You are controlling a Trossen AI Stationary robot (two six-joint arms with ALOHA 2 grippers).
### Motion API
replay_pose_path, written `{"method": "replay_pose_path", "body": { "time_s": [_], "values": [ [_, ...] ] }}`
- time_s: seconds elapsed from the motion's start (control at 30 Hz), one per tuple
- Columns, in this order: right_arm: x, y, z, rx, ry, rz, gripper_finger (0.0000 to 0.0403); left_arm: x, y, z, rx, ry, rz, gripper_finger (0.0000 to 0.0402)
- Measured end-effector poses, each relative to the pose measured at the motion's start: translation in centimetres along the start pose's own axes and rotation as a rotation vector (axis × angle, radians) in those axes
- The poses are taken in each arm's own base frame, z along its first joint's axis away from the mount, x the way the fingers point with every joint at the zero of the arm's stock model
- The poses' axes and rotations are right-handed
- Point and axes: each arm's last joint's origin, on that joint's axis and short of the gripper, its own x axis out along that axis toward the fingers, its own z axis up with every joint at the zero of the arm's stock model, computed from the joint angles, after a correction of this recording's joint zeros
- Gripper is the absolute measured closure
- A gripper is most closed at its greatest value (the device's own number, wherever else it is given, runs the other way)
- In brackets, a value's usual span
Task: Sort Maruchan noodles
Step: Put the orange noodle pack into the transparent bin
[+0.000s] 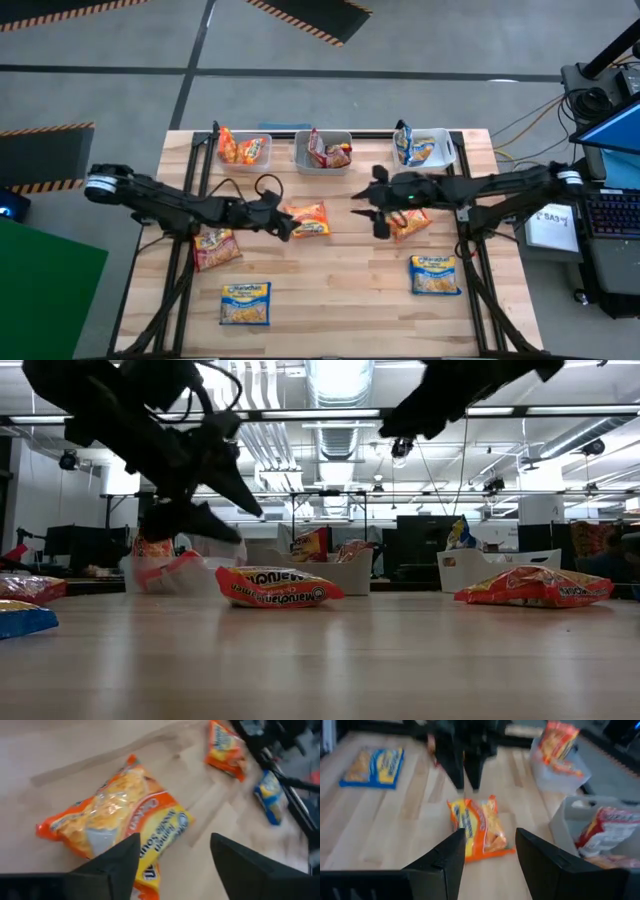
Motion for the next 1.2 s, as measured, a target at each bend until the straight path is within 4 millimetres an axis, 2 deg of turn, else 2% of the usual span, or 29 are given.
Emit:
{"method": "replay_pose_path", "body": {
  "time_s": [0.17, 0.43, 0.73, 0.83, 0.93, 1.07, 1.2],
  "values": [
    [-2.7, -0.1, -0.7, 0.000, -0.057, -0.007, 0.0239, 1.5, 1.1, -0.5, -0.116, 0.026, 0.081, 0.0143],
    [-4.8, -0.2, -1.5, -0.003, -0.108, -0.015, 0.0239, 2.1, 1.6, -0.8, -0.169, 0.081, 0.172, 0.0139],
    [-4.8, -0.1, -1.5, -0.010, -0.110, -0.016, 0.0239, 2.5, 2.3, -1.4, -0.164, 0.114, 0.237, 0.0139],
    [-4.8, -0.1, -1.5, -0.003, -0.111, -0.016, 0.0239, 2.4, 1.8, -1.2, -0.146, 0.142, 0.208, 0.0143],
    [-4.8, -0.1, -1.5, 0.008, -0.112, -0.015, 0.0239, 1.7, 1.2, -0.7, -0.112, 0.209, 0.204, 0.0149],
    [-4.8, -0.2, -1.4, 0.007, -0.118, -0.016, 0.0239, 0.6, 0.9, -0.3, -0.076, 0.279, 0.293, 0.0153],
    [-4.8, -0.2, -1.3, 0.001, -0.131, -0.018, 0.0239, 0.2, 0.6, -0.3, -0.071, 0.327, 0.289, 0.0153]
  ]
}}
